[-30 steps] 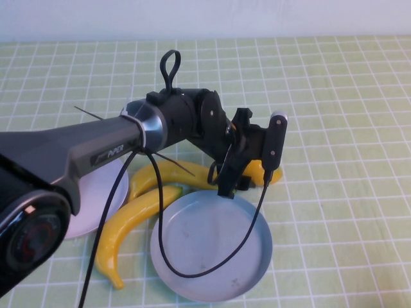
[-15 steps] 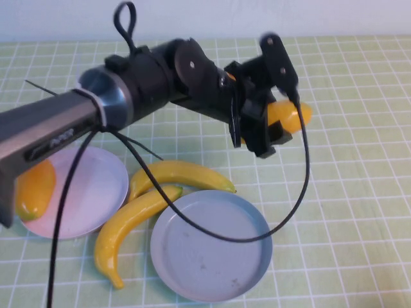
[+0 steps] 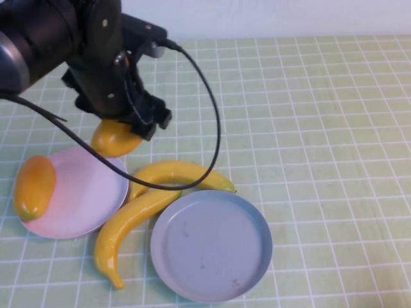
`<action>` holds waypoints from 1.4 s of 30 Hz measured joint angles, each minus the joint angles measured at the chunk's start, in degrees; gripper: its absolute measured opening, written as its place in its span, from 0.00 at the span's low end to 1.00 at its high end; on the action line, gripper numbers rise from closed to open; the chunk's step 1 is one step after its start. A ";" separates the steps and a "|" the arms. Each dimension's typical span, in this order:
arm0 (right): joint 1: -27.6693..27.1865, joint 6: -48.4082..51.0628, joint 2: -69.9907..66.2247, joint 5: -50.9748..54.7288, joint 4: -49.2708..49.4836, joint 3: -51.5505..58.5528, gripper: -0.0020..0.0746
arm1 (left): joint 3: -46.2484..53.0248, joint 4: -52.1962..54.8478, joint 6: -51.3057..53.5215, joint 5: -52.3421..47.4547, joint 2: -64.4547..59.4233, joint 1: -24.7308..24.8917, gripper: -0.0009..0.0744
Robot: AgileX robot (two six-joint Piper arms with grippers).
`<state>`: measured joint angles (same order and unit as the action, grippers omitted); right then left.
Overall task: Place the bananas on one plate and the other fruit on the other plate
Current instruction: Put one type of fruit in the left plate, then put another type of fruit in the right plate
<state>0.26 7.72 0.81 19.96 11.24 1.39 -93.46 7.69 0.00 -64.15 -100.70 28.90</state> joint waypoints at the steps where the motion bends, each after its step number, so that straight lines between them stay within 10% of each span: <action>1: 0.00 0.00 0.00 0.00 0.00 0.00 0.00 | 0.36 0.73 -0.62 -1.90 0.00 -0.93 0.67; 31: 0.00 0.00 0.00 0.00 0.00 0.00 0.00 | 17.80 2.89 -5.81 5.72 -2.57 -11.87 0.67; 42: 0.00 0.00 0.00 0.00 0.00 0.00 0.00 | 12.88 2.21 -5.98 0.86 -2.57 -12.44 0.88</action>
<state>0.26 7.72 0.81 19.96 11.24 1.39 -80.59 9.91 -5.98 -63.30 -103.27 16.46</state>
